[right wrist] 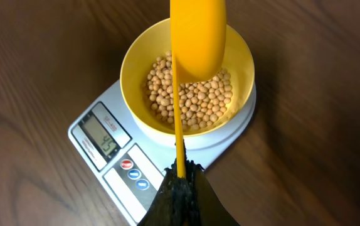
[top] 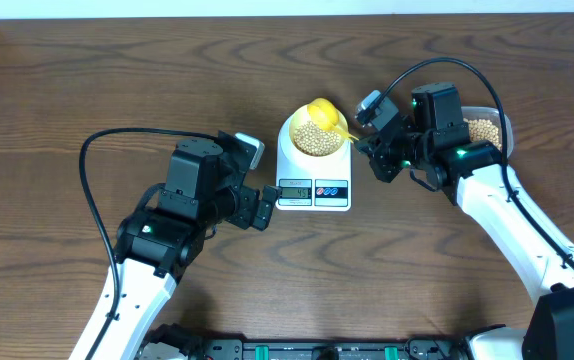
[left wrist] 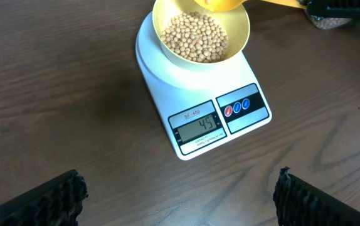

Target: Scoop item into bowl and weigh 50g on scale

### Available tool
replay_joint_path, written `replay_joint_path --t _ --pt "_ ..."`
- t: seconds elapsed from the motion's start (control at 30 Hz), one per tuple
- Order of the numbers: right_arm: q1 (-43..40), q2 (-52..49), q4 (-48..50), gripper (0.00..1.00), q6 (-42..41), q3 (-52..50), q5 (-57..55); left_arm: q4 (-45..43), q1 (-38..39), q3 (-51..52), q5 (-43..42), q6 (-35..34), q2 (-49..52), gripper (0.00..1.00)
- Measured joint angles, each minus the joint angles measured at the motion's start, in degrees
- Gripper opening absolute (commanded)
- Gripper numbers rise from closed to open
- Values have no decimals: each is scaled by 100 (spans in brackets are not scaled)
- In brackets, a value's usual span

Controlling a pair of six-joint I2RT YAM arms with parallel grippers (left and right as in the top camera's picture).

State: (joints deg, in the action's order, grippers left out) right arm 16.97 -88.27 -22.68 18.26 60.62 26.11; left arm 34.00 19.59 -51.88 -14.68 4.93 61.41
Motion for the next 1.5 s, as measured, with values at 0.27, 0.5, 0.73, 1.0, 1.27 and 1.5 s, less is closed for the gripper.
replay_joint_path --t 0.27,0.5,0.73,1.0,1.27,1.5 --pt "0 0 0 1 -442 0 35 0 0 0 0 0 0 98" --pt "0 0 2 1 -531 0 44 0 0 0 0 0 0 98" --pt "0 0 0 1 -533 0 44 0 0 0 0 0 0 98" --pt "0 0 2 1 -531 0 44 0 0 0 0 0 0 98" --pt "0 0 0 1 -531 0 44 0 0 0 0 0 0 98" --pt "0 0 0 1 -533 0 44 0 0 0 0 0 0 98"
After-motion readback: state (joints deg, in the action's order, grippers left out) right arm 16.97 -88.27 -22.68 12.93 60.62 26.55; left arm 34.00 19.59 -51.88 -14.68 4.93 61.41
